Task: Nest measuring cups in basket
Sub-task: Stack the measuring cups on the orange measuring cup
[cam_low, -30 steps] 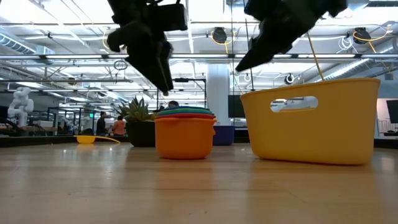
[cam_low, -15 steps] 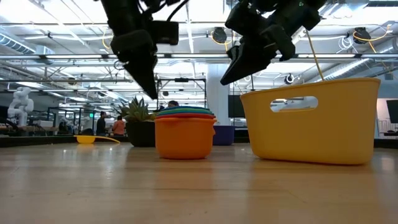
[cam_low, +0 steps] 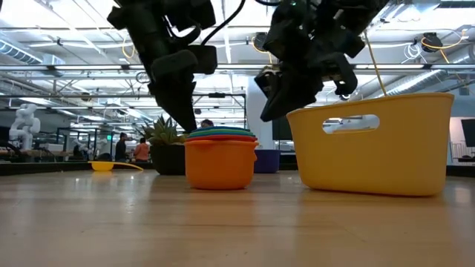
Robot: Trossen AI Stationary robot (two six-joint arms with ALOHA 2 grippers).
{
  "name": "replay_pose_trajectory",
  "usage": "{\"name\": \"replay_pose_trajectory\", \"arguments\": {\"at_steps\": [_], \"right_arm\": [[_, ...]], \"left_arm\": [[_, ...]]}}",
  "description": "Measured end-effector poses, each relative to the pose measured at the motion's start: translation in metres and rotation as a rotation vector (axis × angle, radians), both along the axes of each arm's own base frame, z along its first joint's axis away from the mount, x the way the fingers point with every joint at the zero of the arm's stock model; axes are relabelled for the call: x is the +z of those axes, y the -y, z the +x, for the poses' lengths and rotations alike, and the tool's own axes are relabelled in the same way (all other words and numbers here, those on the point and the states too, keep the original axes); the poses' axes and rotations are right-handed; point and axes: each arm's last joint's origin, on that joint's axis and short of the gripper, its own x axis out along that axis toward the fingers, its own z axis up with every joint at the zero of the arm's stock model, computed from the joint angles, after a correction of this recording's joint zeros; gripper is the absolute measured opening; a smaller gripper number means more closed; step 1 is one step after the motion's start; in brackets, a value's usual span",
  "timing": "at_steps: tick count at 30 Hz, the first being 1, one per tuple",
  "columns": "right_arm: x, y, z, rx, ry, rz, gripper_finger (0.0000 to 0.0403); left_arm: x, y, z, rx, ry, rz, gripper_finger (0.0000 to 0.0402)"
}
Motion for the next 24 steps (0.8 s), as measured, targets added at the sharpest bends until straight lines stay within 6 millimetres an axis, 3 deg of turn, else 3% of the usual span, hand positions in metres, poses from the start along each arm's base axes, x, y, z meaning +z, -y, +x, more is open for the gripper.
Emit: {"name": "replay_pose_trajectory", "arguments": {"at_steps": [9,24], "right_arm": [[-0.009,0.006,0.028,0.087,-0.113,-0.008,0.0],[-0.016,0.008,0.027,0.16,-0.181,0.01,0.0]], "left_arm": [[0.0,-0.011,0.0,0.002,0.001,-0.11,0.0002],[-0.001,-0.024,-0.002,-0.03,-0.013,-0.21,0.0004]]}}
